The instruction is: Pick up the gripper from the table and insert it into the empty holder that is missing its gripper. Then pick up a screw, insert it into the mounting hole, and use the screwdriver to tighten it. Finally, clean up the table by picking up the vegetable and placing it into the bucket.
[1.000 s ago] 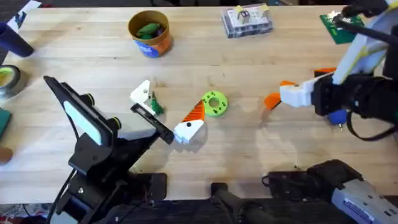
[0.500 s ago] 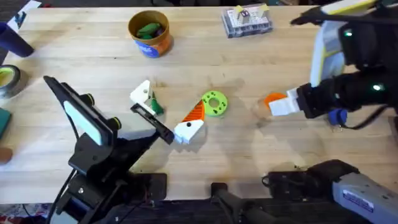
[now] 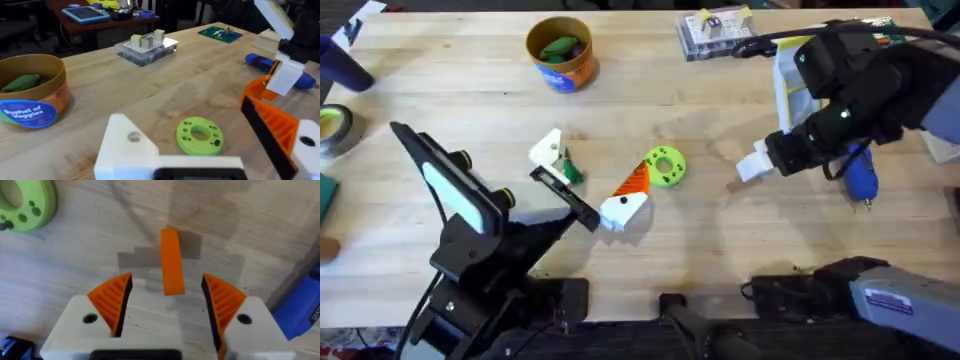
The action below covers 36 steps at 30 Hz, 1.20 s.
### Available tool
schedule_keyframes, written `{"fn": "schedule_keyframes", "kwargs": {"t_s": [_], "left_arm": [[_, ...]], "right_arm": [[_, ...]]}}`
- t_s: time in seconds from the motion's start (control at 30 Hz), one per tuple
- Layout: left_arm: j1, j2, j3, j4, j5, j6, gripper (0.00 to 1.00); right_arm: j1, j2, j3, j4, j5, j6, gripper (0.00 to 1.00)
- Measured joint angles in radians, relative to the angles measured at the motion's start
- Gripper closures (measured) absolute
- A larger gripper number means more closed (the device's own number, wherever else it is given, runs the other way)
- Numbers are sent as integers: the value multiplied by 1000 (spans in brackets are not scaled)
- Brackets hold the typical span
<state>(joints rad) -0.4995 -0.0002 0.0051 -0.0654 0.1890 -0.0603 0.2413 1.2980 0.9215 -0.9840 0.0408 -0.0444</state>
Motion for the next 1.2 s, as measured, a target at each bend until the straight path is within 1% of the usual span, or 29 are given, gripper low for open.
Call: {"fn": "schedule_keyframes", "kwargs": {"t_s": [0.23,0.27,0.33,0.37,0.43,0.5,0.67,0.7,0.77,0.83,0.87,1.07,1.2], "left_arm": [[0,0,0,0,0,0,7],[0,0,0,0,0,0,7],[0,0,0,0,0,0,7],[0,0,0,0,0,0,7],[0,0,0,0,0,0,7],[0,0,0,0,0,0,7],[0,0,0,0,0,0,7],[0,0,0,0,0,0,7],[0,0,0,0,0,0,7],[0,0,0,0,0,0,7],[0,0,0,0,0,0,7],[0,0,0,0,0,0,7],[0,0,0,0,0,0,7]], "right_arm": [[-7,18,0,59,7,0,154],[-7,18,0,62,8,0,162],[-7,18,0,65,8,1,214],[-7,18,0,65,8,2,247],[-7,18,0,65,11,3,352],[-7,18,0,65,11,7,435],[-7,18,0,65,12,11,563],[-7,18,0,65,12,13,603],[-7,18,0,65,15,11,742],[-7,18,0,66,16,12,928],[-7,18,1,67,16,14,976],[-7,18,15,41,16,14,987],[-7,9,89,-20,1,15,988]]}}
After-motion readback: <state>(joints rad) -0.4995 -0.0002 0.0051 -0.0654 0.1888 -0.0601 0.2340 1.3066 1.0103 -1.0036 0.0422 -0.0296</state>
